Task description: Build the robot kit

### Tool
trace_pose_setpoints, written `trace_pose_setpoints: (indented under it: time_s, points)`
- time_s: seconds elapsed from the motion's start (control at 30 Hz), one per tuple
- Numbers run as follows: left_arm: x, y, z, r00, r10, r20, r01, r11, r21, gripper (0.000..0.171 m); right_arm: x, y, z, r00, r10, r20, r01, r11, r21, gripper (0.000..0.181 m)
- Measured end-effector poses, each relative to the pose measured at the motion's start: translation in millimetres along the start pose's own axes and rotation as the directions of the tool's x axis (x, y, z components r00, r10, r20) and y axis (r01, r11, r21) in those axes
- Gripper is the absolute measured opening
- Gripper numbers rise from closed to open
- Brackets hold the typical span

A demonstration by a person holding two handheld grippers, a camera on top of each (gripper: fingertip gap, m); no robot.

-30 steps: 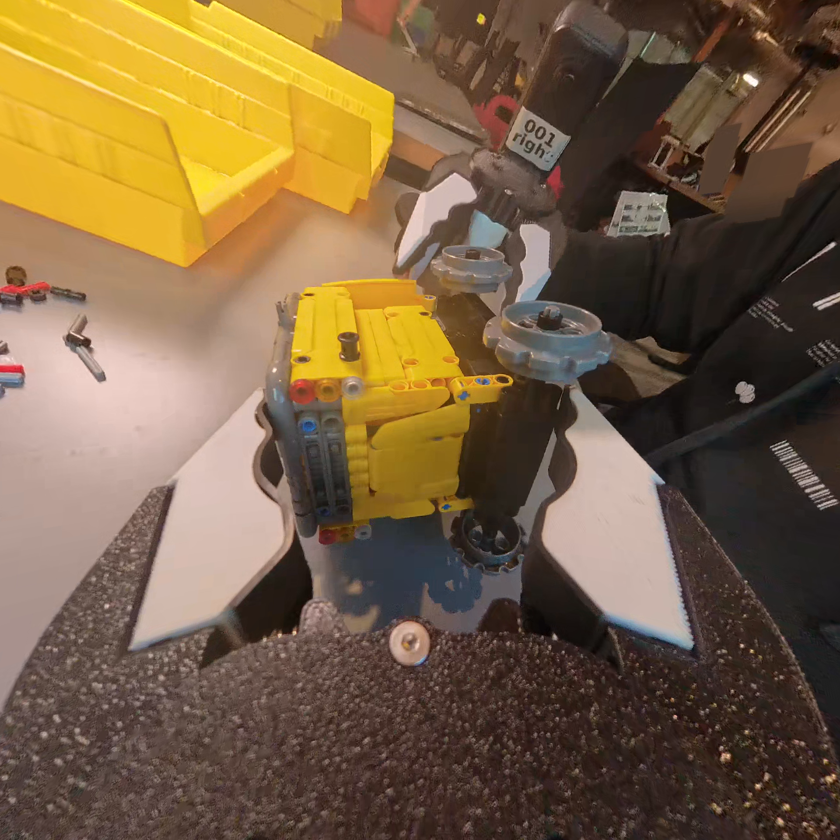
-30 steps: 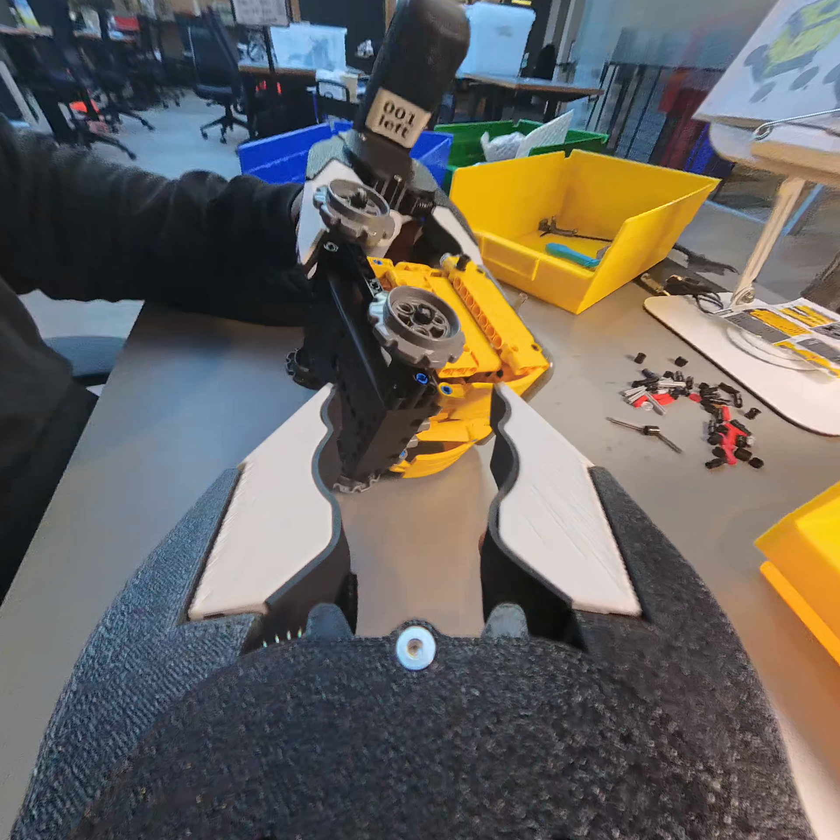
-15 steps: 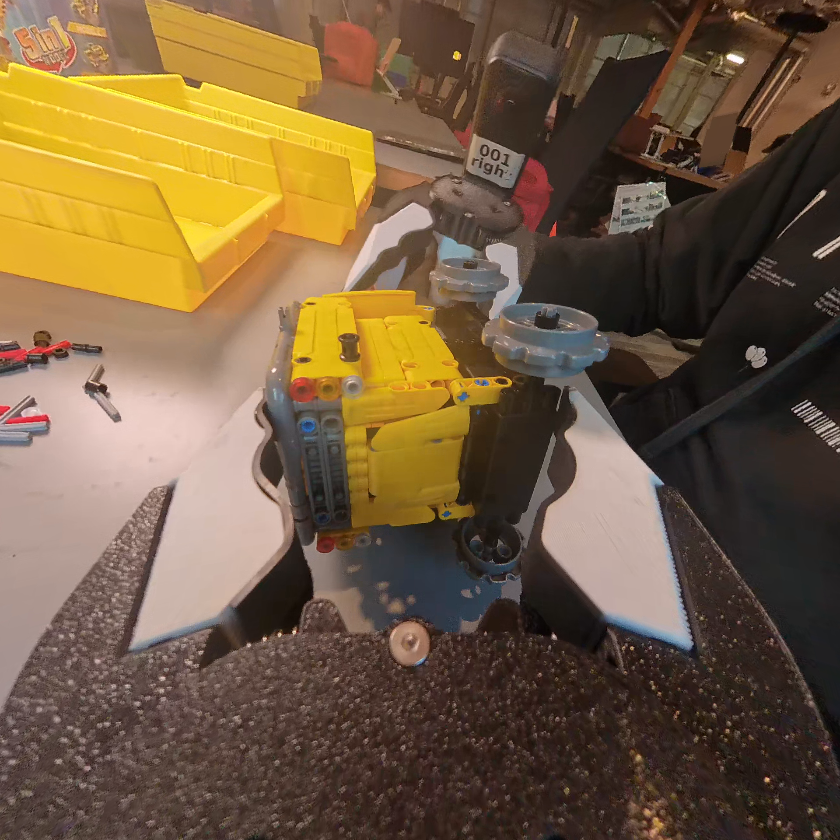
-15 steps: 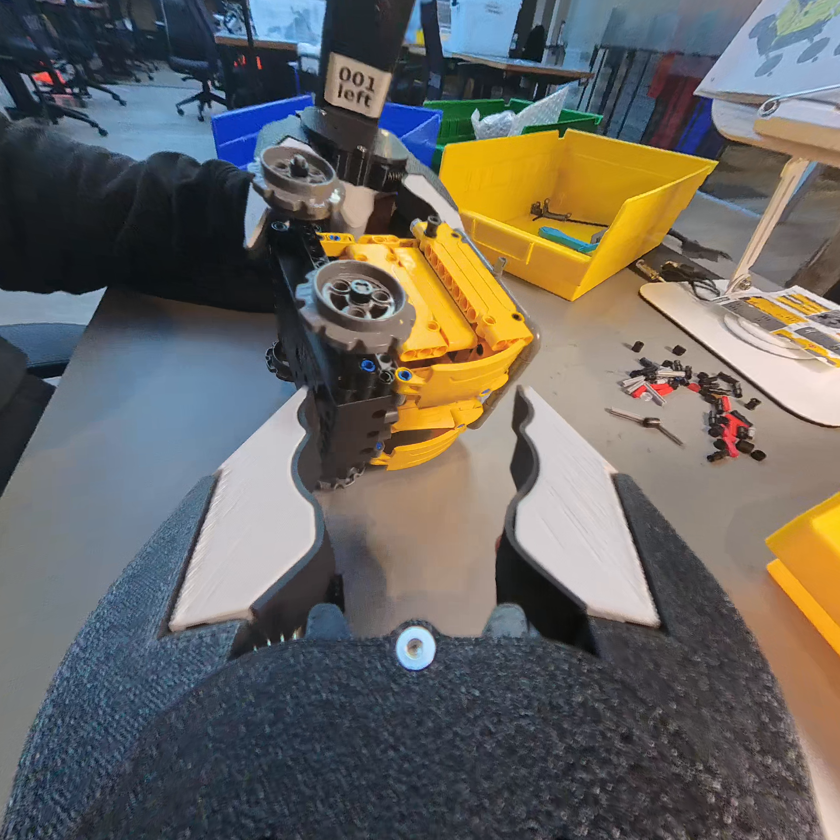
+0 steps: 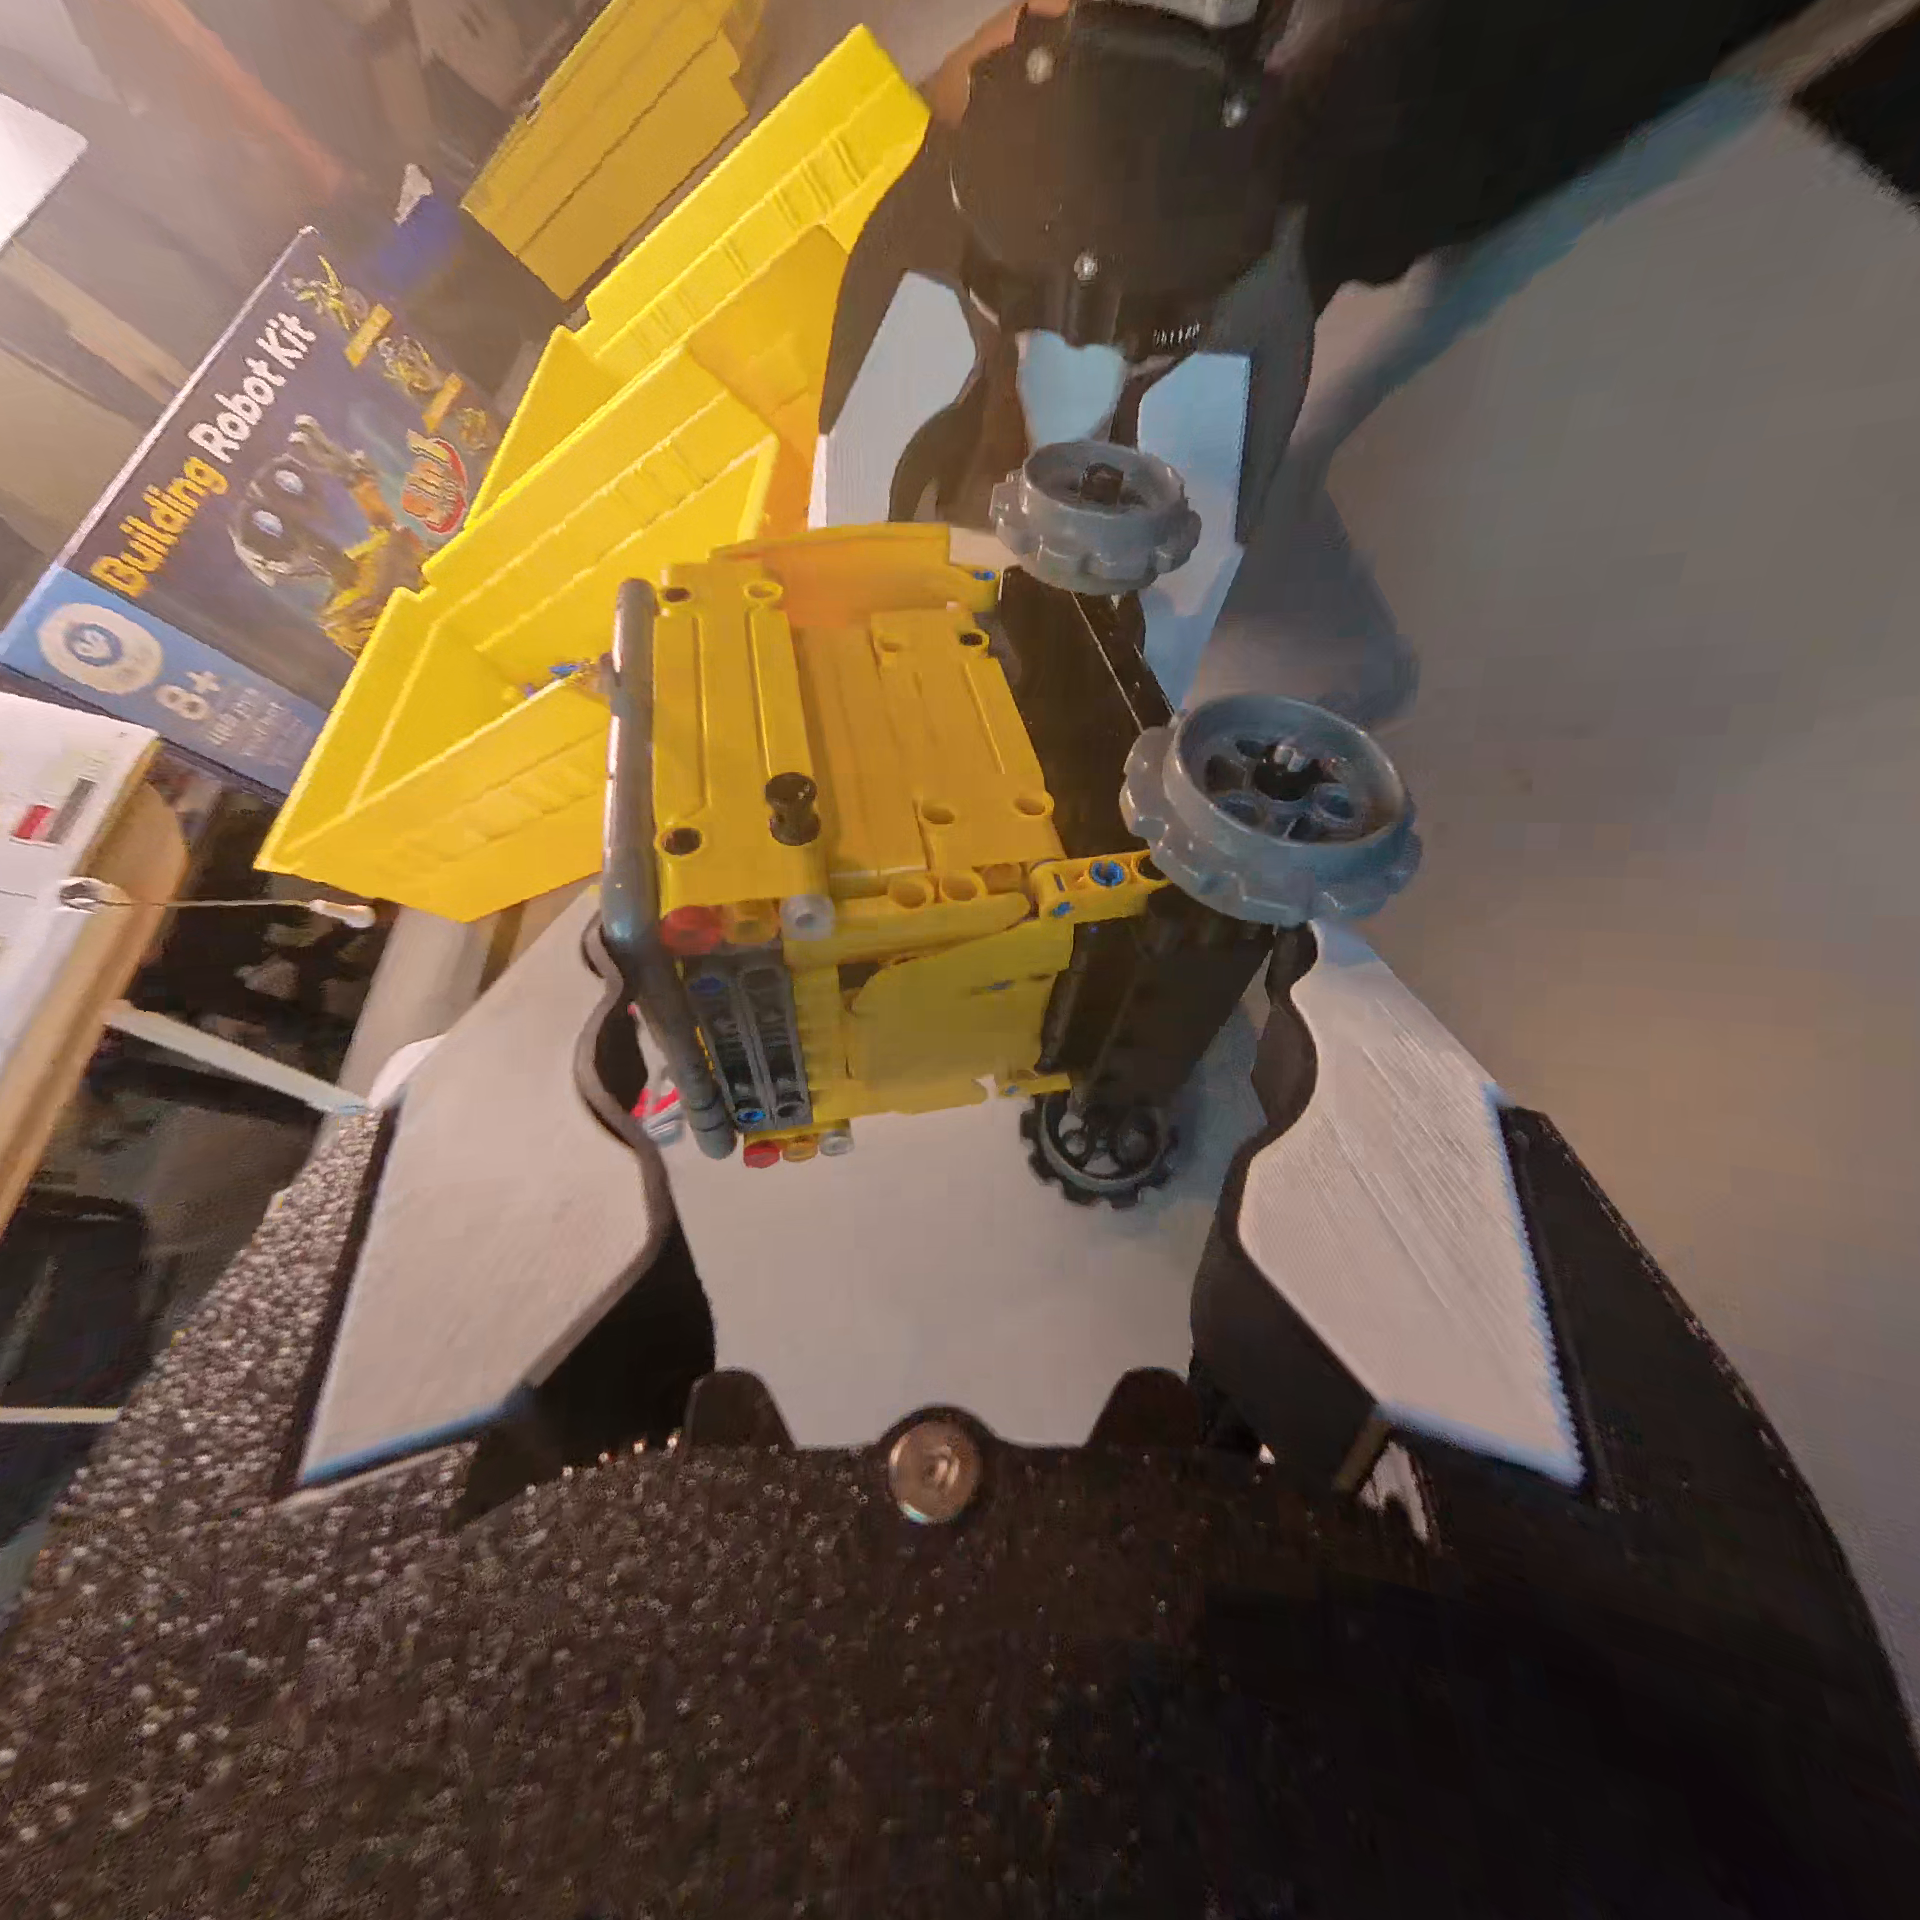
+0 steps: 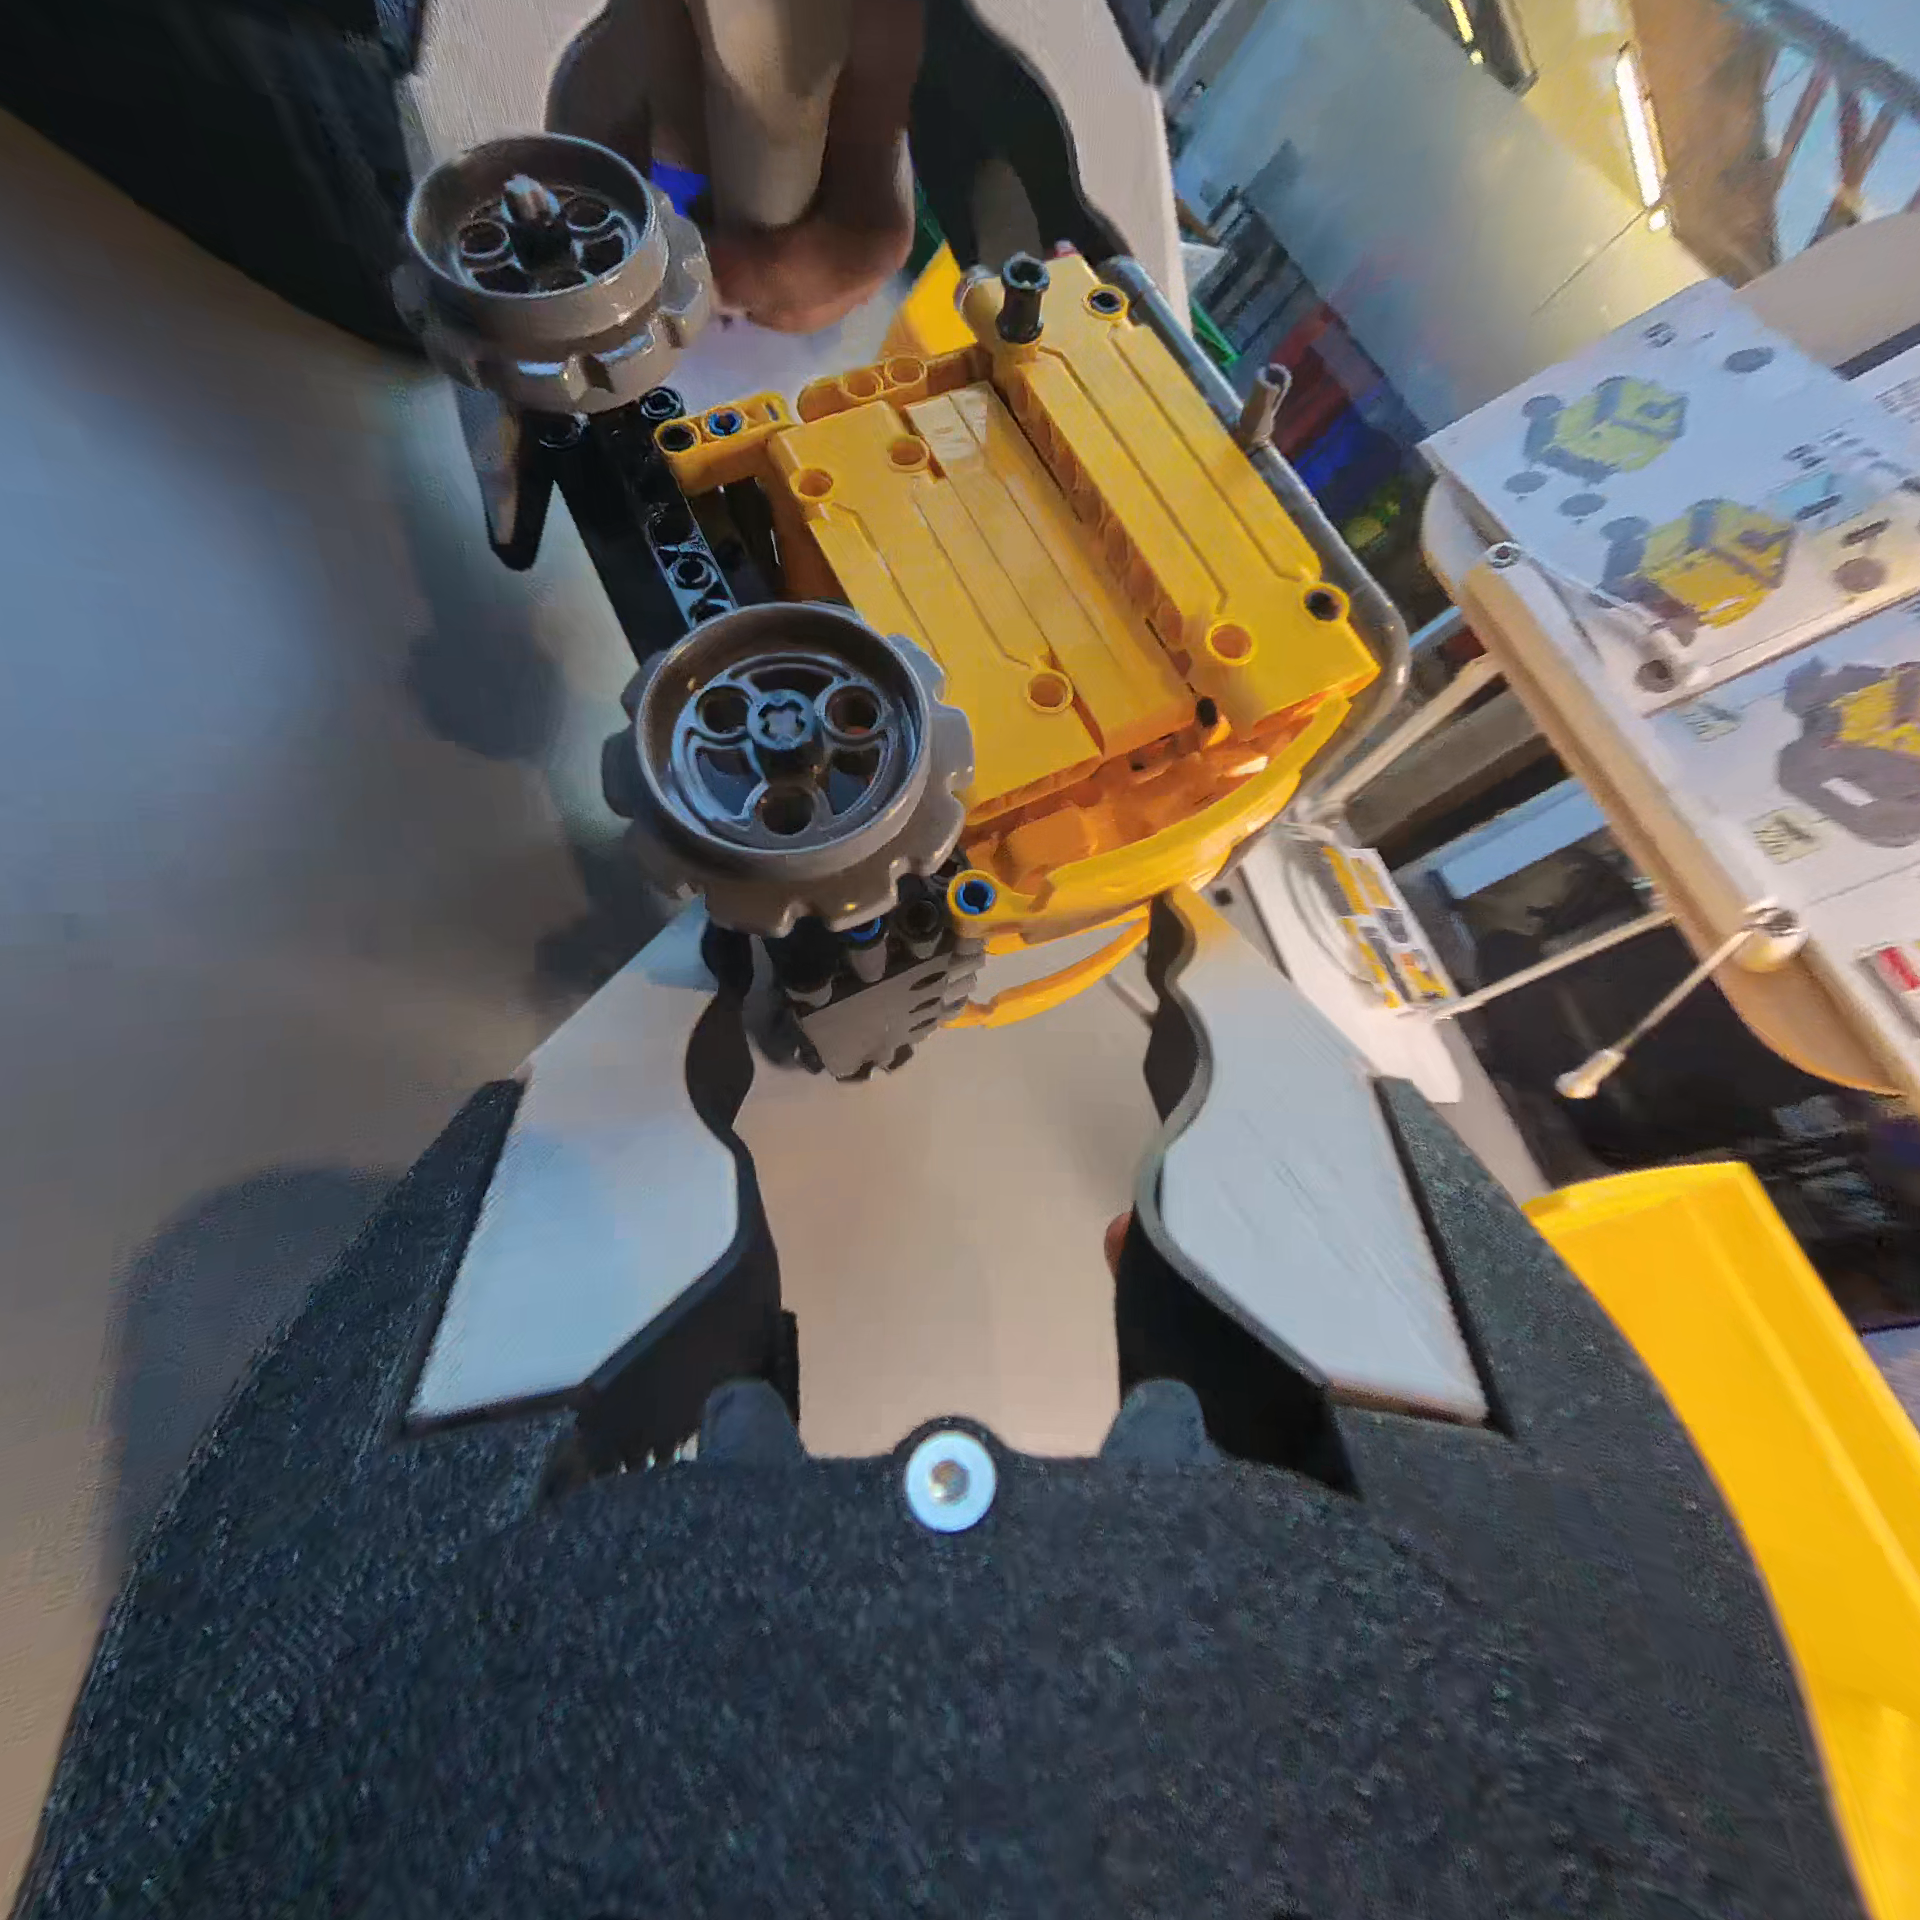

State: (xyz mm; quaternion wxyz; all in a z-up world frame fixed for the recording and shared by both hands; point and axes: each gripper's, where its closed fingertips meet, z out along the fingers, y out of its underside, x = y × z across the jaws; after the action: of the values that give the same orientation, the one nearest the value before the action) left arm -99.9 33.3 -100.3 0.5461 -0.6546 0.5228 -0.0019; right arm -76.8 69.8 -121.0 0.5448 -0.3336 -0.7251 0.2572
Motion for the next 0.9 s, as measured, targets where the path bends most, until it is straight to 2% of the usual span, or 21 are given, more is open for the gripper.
trace_pose_setpoints:
  time_s: [0.13,0.17,0.27,0.3,0.37,0.43,0.5,0.57,0.8,0.9]
  points:
    - [-4,11,5,0.965,0.249,0.083,-0.236,0.962,-0.139,0.119,7,11,-1,0.976,-0.185,-0.116,0.178,0.982,-0.068,0.073]
    - [-5,14,4,0.956,0.279,0.092,-0.262,0.950,-0.168,0.119,6,15,-2,0.971,-0.210,-0.117,0.201,0.976,-0.089,0.071]
    - [-3,21,-2,0.947,0.311,0.080,-0.288,0.932,-0.218,0.118,-7,17,-7,0.972,-0.226,-0.071,0.219,0.972,-0.089,0.052]
    - [-3,22,-6,0.955,0.289,0.070,-0.266,0.935,-0.234,0.116,-12,17,-9,0.982,-0.187,-0.039,0.184,0.980,-0.080,0.047]
    - [0,25,-14,0.976,0.211,0.054,-0.190,0.946,-0.261,0.108,-20,13,-13,0.998,-0.044,0.045,0.047,0.997,-0.058,0.048]
    - [3,21,-21,0.990,0.125,0.061,-0.110,0.974,-0.200,0.101,-27,14,-18,0.990,0.053,0.134,-0.044,0.997,-0.068,0.053]
    - [7,20,-25,0.998,0.004,0.056,0.003,0.992,-0.129,0.078,-38,12,-21,0.966,0.119,0.227,-0.106,0.992,-0.071,0.055]
    - [12,28,-26,0.994,-0.105,0.032,0.108,0.988,-0.111,0.056,-45,13,-22,0.953,0.140,0.269,-0.118,0.988,-0.096,0.059]
    - [36,35,-20,0.927,-0.366,-0.082,0.363,0.931,-0.045,0.051,-56,27,-13,0.962,0.107,0.251,-0.064,0.983,-0.175,0.053]
    - [27,41,-19,0.909,-0.413,-0.056,0.410,0.911,-0.050,0.051,-54,29,-13,0.958,0.140,0.251,-0.092,0.977,-0.194,0.053]
